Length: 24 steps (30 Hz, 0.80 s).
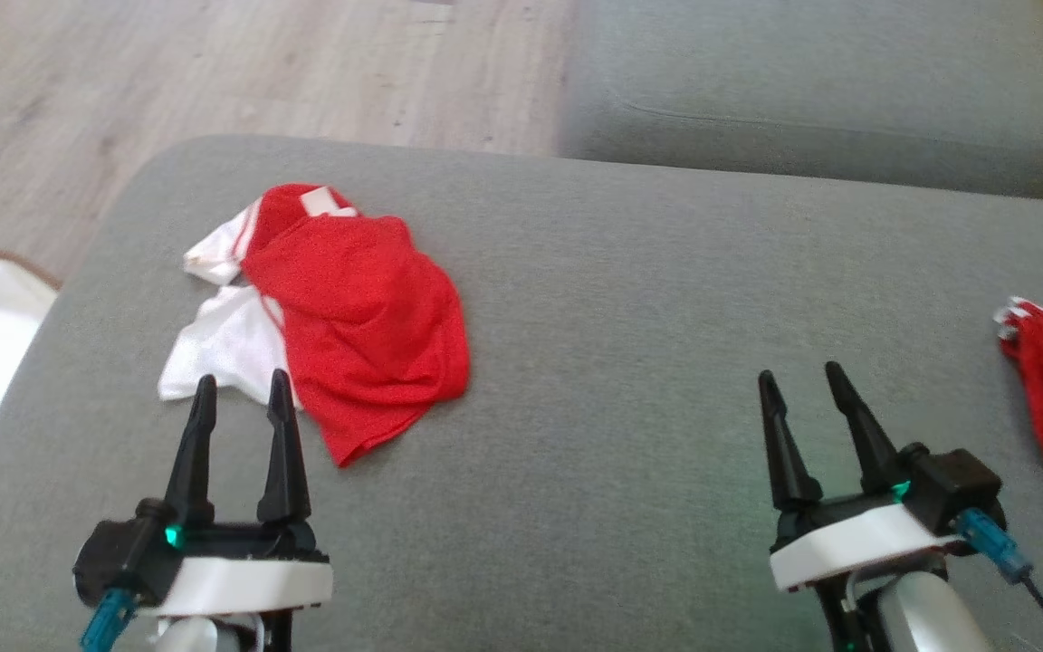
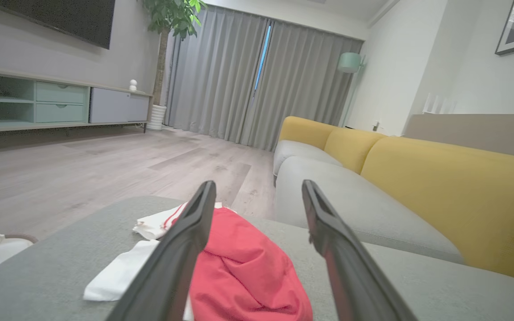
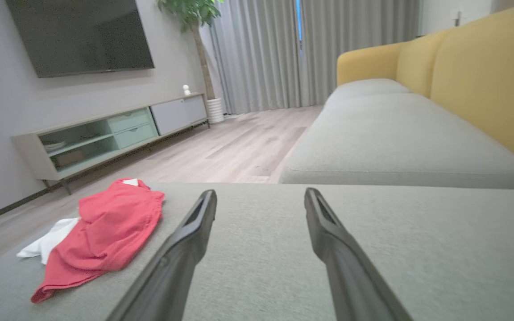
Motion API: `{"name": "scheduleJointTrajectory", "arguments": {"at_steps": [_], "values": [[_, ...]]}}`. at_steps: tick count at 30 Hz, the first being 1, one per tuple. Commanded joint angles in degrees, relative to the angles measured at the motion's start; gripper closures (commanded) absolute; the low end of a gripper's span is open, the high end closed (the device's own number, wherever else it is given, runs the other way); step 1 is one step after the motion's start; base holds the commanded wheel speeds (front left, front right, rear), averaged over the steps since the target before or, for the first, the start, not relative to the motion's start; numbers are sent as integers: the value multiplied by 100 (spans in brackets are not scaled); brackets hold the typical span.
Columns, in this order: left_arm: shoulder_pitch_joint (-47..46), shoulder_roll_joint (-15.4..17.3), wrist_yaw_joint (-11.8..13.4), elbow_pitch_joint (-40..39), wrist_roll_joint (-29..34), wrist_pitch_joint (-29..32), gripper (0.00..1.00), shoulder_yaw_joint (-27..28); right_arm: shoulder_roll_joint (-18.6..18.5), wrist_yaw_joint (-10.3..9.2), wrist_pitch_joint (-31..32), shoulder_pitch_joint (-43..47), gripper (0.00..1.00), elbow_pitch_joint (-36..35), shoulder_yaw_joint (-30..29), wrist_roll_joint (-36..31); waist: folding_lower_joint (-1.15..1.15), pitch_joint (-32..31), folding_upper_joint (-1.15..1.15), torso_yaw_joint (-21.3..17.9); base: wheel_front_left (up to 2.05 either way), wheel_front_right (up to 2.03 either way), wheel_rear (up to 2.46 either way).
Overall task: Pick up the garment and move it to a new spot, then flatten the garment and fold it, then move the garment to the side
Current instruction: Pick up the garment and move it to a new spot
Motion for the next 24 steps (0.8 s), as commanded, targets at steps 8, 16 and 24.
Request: {"name": "scheduleJointTrajectory", "arguments": {"at_steps": [8, 16, 24], "values": [[-104, 18, -21, -163, 104, -28, 0, 330, -18, 11, -69, -49, 0, -120, 421, 132, 0, 41, 0, 498, 0, 0, 0], [-336, 18, -75, -24, 248, -28, 0, 541, -18, 11, -69, -131, 0, -146, 430, 86, 0, 253, 0, 391, 0, 0, 0], [-1515, 449, -169, 879, 584, -28, 0, 539, -18, 11, -69, -372, 0, -257, 173, -104, 0, 792, 0, 109, 0, 0, 0]]}}
